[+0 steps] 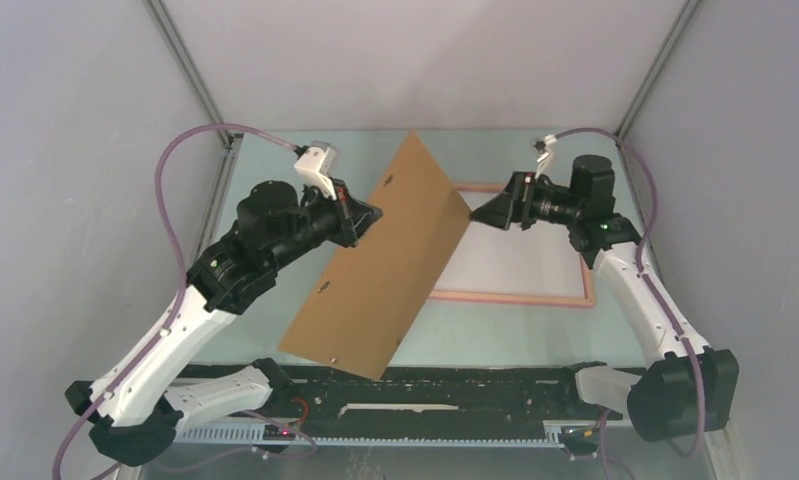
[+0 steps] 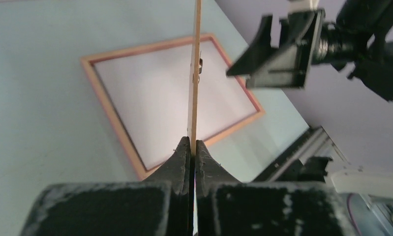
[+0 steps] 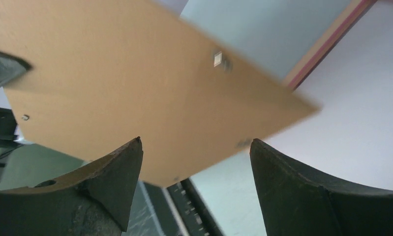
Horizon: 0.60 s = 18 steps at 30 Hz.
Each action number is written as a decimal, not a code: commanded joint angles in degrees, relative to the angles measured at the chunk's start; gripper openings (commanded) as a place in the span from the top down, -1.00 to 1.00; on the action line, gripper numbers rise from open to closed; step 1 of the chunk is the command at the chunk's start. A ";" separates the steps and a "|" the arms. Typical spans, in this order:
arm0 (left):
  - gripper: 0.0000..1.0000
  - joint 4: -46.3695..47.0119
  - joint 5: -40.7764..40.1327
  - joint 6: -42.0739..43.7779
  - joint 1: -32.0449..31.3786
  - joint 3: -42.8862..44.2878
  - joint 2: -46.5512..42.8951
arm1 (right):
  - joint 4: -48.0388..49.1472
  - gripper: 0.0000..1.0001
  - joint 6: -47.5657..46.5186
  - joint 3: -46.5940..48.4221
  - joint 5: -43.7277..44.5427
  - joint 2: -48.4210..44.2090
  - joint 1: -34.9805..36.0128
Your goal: Put the photo into the frame
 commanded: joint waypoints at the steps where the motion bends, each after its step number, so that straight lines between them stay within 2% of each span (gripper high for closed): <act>1: 1.00 7.27 14.59 2.07 1.22 1.34 2.27 | 12.80 -0.74 -9.52 1.55 -8.23 -0.38 -6.86; 4: 1.00 6.93 20.72 6.01 1.46 1.86 4.12 | 15.70 -0.73 -10.50 4.34 -13.85 2.05 -9.61; 11: 1.00 7.35 28.92 12.27 2.36 1.81 5.62 | 6.87 -0.69 -16.46 7.00 -29.96 4.20 -6.42; 16: 1.00 8.11 36.14 14.91 3.86 1.20 6.33 | -1.10 -0.65 -21.73 7.04 -31.40 2.62 -2.95; 18: 1.00 7.37 38.38 15.78 4.24 1.72 6.98 | -2.91 -0.53 -21.84 7.03 -34.19 2.32 -2.27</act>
